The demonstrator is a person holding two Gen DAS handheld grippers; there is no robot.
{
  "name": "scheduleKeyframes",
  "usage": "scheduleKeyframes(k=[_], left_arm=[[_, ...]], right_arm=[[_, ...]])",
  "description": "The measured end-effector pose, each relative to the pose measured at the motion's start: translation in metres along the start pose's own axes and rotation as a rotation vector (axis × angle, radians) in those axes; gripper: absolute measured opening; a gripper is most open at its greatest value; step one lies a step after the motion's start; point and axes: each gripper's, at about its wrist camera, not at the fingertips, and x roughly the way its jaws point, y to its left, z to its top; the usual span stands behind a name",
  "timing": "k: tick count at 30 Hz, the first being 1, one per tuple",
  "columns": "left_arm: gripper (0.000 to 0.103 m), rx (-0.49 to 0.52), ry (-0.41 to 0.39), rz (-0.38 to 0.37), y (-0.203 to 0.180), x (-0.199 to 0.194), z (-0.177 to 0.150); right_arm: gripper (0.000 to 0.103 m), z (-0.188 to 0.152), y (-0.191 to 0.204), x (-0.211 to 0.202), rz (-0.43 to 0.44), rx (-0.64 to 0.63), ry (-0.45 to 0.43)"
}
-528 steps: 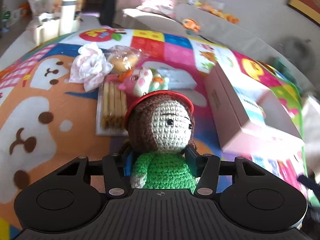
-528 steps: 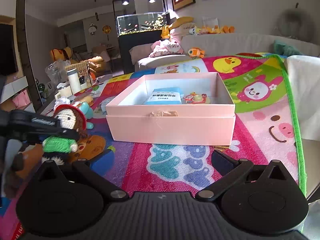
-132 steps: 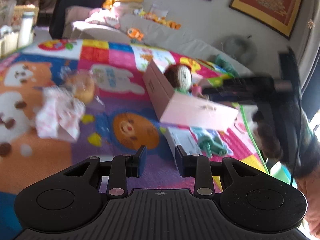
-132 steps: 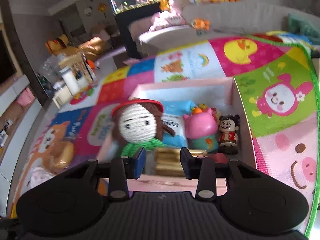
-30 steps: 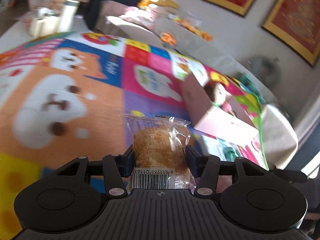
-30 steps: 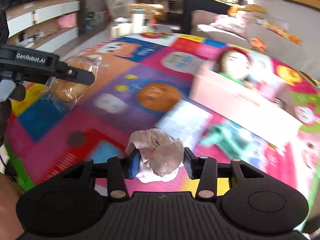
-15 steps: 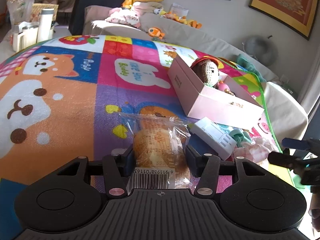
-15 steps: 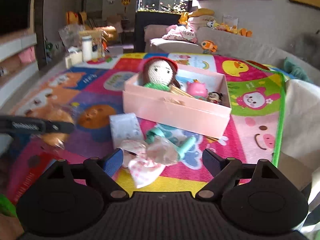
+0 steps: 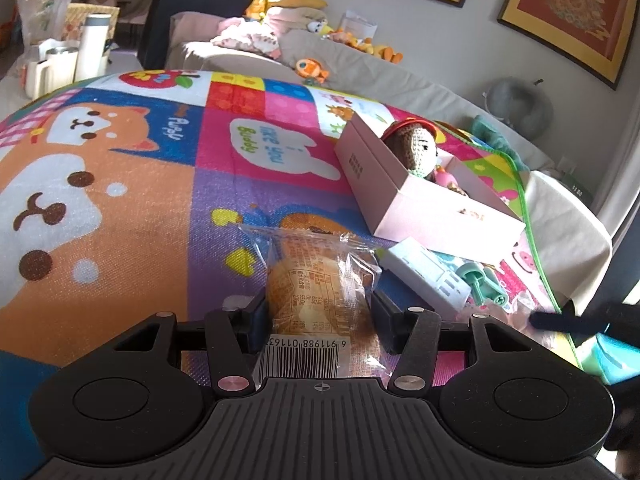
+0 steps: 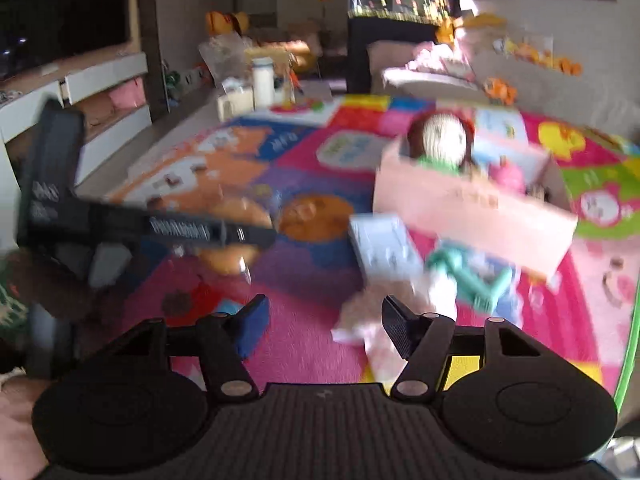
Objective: Organize objects
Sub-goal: 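Grasp the white plastic card with the right gripper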
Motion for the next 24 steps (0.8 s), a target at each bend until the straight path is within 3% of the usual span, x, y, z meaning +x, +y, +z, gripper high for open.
scheduleKeyframes(k=[5, 9, 16, 18, 20, 24], left_arm=[[0.057, -0.006, -0.002, -0.004, 0.0, 0.0, -0.001], [0.057, -0.016, -0.004, -0.01, 0.001, 0.0, -0.001], [0.057, -0.037, -0.006, -0.023, 0.004, 0.0, -0.001], [0.057, -0.042, -0.007, -0.027, 0.005, 0.0, -0.001], [0.057, -0.046, -0.007, -0.029, 0.006, 0.0, -0.001], [0.057, -0.046, -0.007, -0.029, 0.006, 0.0, -0.001]], right_arm=[[0.064, 0.028, -0.006, 0.012, -0.093, -0.04, -0.038], [0.064, 0.046, -0.031, 0.058, -0.128, 0.017, 0.054], [0.064, 0.051, -0.045, 0.117, -0.08, 0.036, 0.203], [0.048, 0.053, -0.041, 0.116, -0.065, 0.016, 0.203], [0.047, 0.057, -0.036, 0.108, -0.055, 0.003, 0.189], [0.047, 0.067, -0.031, 0.067, -0.059, 0.0, 0.071]])
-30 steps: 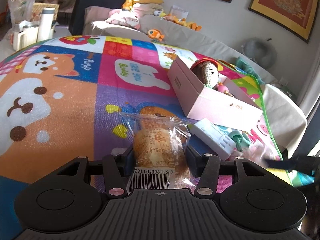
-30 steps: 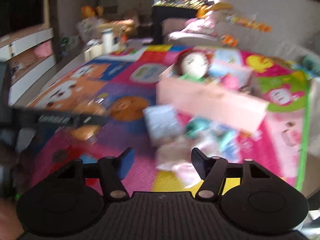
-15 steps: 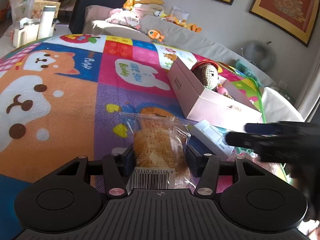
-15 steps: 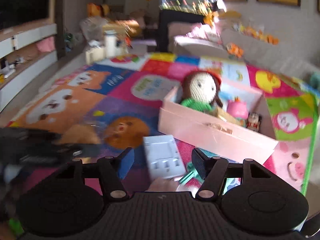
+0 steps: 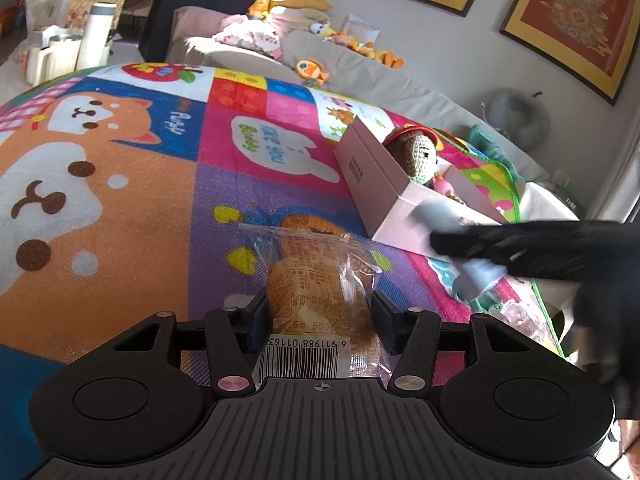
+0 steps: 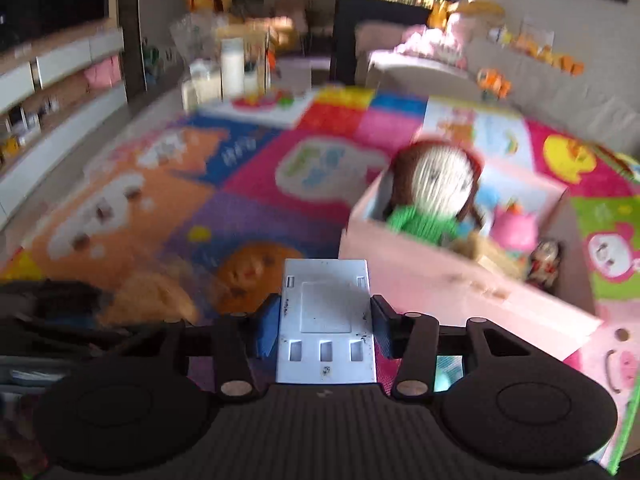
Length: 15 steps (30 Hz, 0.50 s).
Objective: Organize objects
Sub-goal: 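Grasp the white plastic card with the right gripper, then lower the bagged bun into the pink box and open the left gripper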
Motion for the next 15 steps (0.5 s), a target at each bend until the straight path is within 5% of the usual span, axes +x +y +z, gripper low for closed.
scheduleKeyframes(k=[8, 15], left_arm=[[0.057, 0.007, 0.0, 0.007, -0.001, 0.0, 0.0], [0.056, 0.033, 0.003, 0.047, -0.01, -0.001, 0.001]], right_arm=[[0.047, -0.015, -0.034, -0.09, -0.062, 0.095, -0.197], [0.047, -0.059, -0.082, -0.105, -0.154, 0.252, -0.208]])
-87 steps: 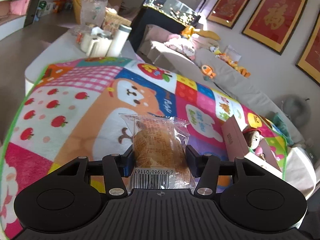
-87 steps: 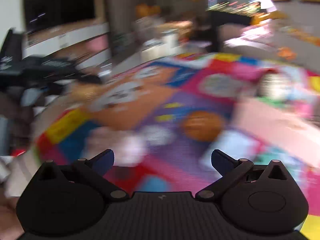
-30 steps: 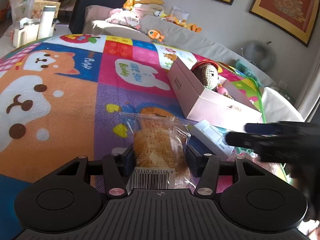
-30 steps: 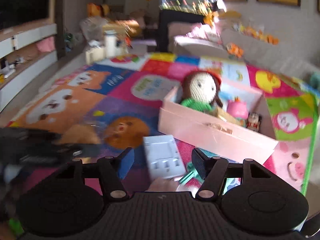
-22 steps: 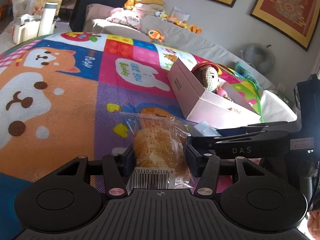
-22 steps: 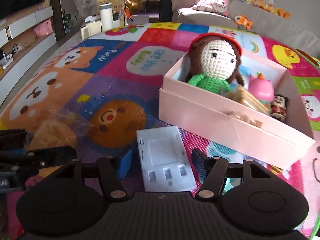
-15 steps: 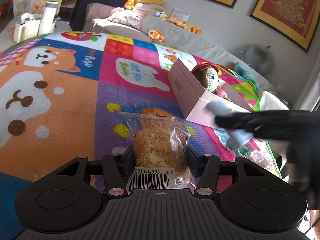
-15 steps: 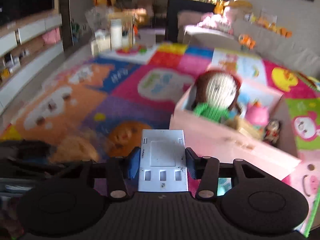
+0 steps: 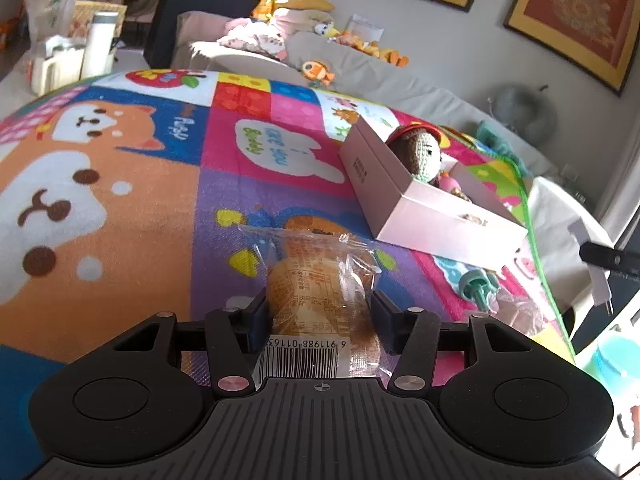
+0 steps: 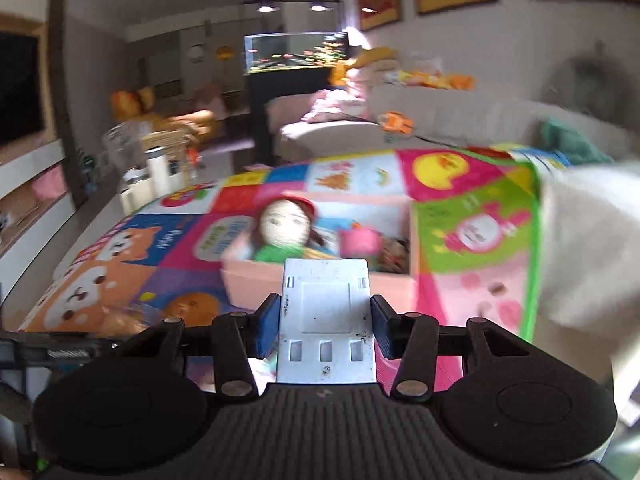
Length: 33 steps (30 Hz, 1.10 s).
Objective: Organize objects
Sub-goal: 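Lower the bagged bun into the pink box and open the left gripper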
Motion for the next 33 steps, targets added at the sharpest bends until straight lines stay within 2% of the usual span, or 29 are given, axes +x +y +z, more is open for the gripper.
scheduleKeyframes(k=[2, 4, 8, 11, 14, 16, 18, 21, 23, 26, 30, 33], left_arm=[[0.056, 0.0, 0.009, -0.013, -0.007, 0.0, 0.01], [0.056, 0.016, -0.018, -0.061, -0.022, -0.003, 0.032], [0.056, 0.133, -0.097, -0.14, -0.076, 0.006, 0.09], [0.056, 0.158, -0.09, -0.221, -0.116, 0.037, 0.126], [0.057, 0.183, -0.07, -0.265, -0.151, 0.08, 0.142], [0.057, 0.156, -0.05, -0.255, -0.165, 0.112, 0.142], [0.056, 0.139, 0.027, -0.205, -0.175, 0.146, 0.136], [0.056, 0.216, 0.161, -0.11, -0.183, 0.183, 0.119], [0.057, 0.245, 0.185, -0.092, -0.179, 0.187, 0.112], [0.057, 0.24, 0.145, -0.109, -0.171, 0.176, 0.114], [0.056, 0.191, -0.086, -0.149, -0.156, 0.14, 0.128], [0.056, 0.177, -0.055, -0.198, -0.148, 0.135, 0.138]], right_arm=[[0.047, -0.009, -0.011, 0.003, -0.01, 0.023, 0.002], [0.047, -0.016, -0.02, 0.006, -0.011, 0.036, -0.006], [0.047, -0.023, -0.033, 0.018, 0.028, 0.1, -0.03], [0.047, -0.029, -0.04, 0.026, 0.042, 0.138, -0.039], [0.047, -0.035, -0.042, 0.03, 0.043, 0.133, -0.042], [0.047, -0.037, -0.045, 0.03, 0.041, 0.13, -0.041], [0.047, -0.039, -0.048, 0.031, 0.036, 0.133, -0.033], [0.047, -0.041, -0.052, 0.031, 0.024, 0.134, -0.025], [0.047, -0.041, -0.054, 0.031, 0.019, 0.132, -0.021], [0.047, -0.042, -0.057, 0.036, 0.01, 0.137, -0.006], [0.047, -0.039, -0.054, 0.045, -0.005, 0.13, 0.017], [0.047, -0.037, -0.049, 0.049, -0.005, 0.117, 0.033]])
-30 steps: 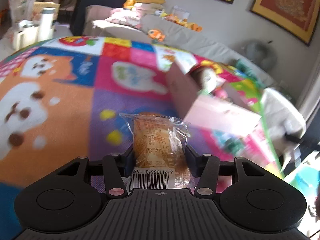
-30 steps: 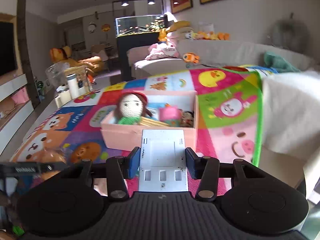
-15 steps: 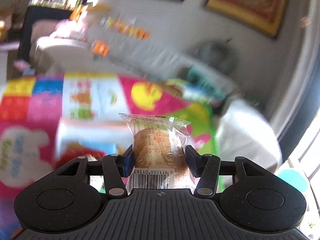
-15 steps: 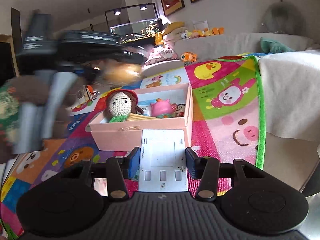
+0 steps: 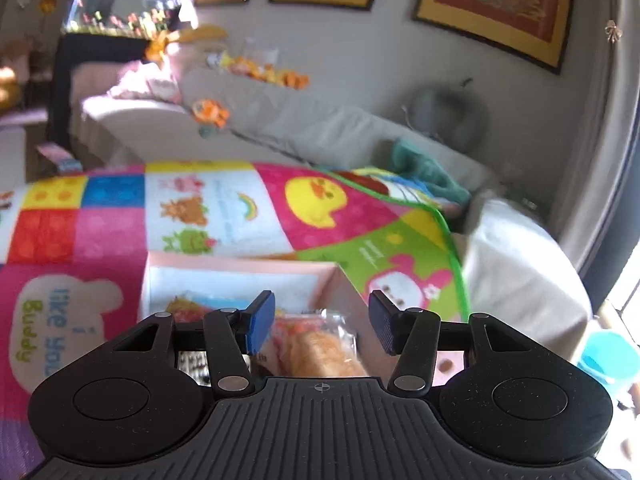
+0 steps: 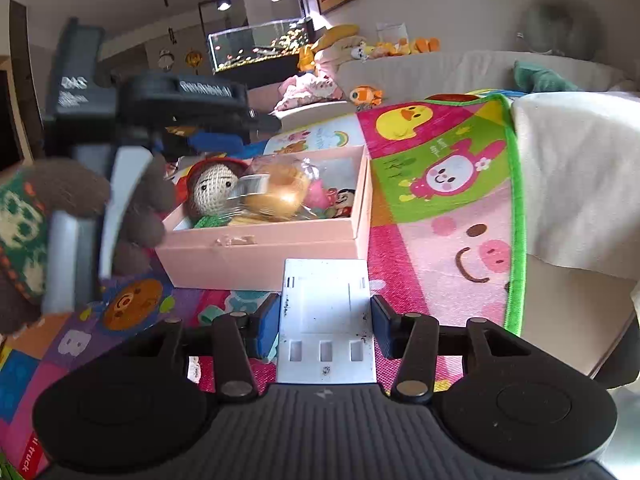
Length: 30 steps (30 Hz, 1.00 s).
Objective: Organize objects
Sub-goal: 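Lower the bagged bun into the pink box and open the left gripper, then carry the white card over the pink box and open the right gripper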
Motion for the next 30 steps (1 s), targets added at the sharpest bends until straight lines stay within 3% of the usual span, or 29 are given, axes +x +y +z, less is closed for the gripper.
scheduleKeyframes(k=[6, 10, 14, 21, 24, 27, 30], left_arm=[[0.056, -0.085, -0.121, -0.079, 0.035, -0.062, -0.024], [0.056, -0.058, -0.14, -0.052, 0.062, -0.098, -0.067], [0.056, -0.193, -0.118, -0.054, 0.099, -0.105, -0.097], [0.056, -0.362, -0.18, -0.128, 0.137, -0.118, -0.113], [0.056, -0.378, -0.162, -0.167, 0.136, -0.116, -0.115], [0.056, -0.384, -0.166, -0.198, 0.136, -0.119, -0.115], [0.056, -0.412, -0.162, -0.229, 0.138, -0.119, -0.115]], right_arm=[[0.047, 0.016, 0.0, -0.009, -0.01, 0.006, -0.012], [0.047, 0.058, 0.003, -0.014, -0.008, -0.038, -0.054], [0.047, 0.113, 0.032, 0.007, -0.05, -0.215, -0.109], [0.05, 0.181, 0.111, 0.089, -0.098, -0.616, -0.061], [0.069, 0.209, 0.132, 0.116, -0.022, -0.584, 0.017], [0.08, 0.224, 0.136, 0.111, 0.035, -0.49, 0.004], [0.084, 0.218, 0.128, 0.101, 0.01, -0.437, 0.02]])
